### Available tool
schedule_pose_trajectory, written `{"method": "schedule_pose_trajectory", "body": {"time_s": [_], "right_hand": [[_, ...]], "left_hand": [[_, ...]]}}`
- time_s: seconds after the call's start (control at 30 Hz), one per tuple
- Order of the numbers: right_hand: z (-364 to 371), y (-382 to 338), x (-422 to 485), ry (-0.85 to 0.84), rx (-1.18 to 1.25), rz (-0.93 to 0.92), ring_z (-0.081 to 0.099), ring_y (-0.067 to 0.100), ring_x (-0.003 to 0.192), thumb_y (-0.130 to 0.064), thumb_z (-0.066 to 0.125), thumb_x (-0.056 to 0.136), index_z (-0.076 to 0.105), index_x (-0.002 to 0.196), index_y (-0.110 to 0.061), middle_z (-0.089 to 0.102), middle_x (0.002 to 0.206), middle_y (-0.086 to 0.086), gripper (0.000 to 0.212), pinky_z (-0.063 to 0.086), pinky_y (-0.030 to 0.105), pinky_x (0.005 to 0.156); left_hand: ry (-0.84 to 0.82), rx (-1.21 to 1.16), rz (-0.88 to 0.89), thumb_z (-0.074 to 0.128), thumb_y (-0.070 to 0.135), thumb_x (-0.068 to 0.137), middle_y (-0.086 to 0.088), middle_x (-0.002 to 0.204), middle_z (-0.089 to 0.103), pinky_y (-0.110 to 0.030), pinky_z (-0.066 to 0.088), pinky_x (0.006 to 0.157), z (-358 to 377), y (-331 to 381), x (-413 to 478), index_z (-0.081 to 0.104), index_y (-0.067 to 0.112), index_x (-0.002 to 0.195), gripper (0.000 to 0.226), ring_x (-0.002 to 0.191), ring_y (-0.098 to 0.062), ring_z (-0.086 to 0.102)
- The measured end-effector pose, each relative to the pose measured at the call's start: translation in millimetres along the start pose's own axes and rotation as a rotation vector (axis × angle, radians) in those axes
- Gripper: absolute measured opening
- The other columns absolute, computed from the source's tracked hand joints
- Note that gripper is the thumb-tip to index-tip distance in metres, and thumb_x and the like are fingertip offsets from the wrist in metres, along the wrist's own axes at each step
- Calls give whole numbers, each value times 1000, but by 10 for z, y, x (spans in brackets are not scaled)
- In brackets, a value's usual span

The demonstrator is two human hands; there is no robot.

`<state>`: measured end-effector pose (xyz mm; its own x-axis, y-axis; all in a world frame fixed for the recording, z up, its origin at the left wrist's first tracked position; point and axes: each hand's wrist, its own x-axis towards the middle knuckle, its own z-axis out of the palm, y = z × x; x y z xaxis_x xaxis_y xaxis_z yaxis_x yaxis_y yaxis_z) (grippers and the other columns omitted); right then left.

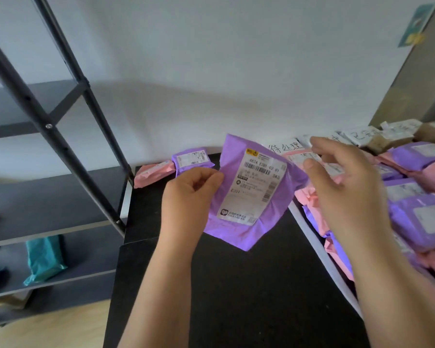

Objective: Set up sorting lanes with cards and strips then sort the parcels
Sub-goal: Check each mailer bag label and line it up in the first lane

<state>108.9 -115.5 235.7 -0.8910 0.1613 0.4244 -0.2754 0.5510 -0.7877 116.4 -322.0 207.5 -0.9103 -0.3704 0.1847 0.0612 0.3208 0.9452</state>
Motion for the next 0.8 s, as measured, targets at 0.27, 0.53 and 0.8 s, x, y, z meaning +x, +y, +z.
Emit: {"method": "schedule_pose_trajectory", "body": {"time_s": [0.27, 0.53, 0.8], "right_hand": [[-188, 508, -351, -60, -342, 93, 62, 29, 112, -18, 67, 92, 69, 122, -16, 72, 117, 3, 30, 41, 56, 101], [-868, 933, -448, 64, -158, 214, 67, 16, 92, -16, 73, 88, 77, 96, -20, 67, 86, -20, 10, 47, 41, 95], [-2207, 1738, -639, 221, 25, 331, 61, -11, 74, -15, 74, 87, 65, 74, -39, 69, 78, -28, 29, 42, 3, 67]], "left_hand": [[-296, 176, -8, 62, 23, 95, 16, 88, 70, -13, 42, 65, 475, -156, -229, 74, 30, 93, 14, 82, 0, 63], [-370, 139, 73, 63, 25, 94, 23, 79, 69, -2, 41, 61, 1196, 183, -479, 74, 32, 89, 13, 78, 10, 60], [-323, 73, 78, 70, 41, 88, 20, 106, 66, -17, 43, 78, 2406, 540, -1237, 68, 31, 116, 30, 97, 2, 59]]}}
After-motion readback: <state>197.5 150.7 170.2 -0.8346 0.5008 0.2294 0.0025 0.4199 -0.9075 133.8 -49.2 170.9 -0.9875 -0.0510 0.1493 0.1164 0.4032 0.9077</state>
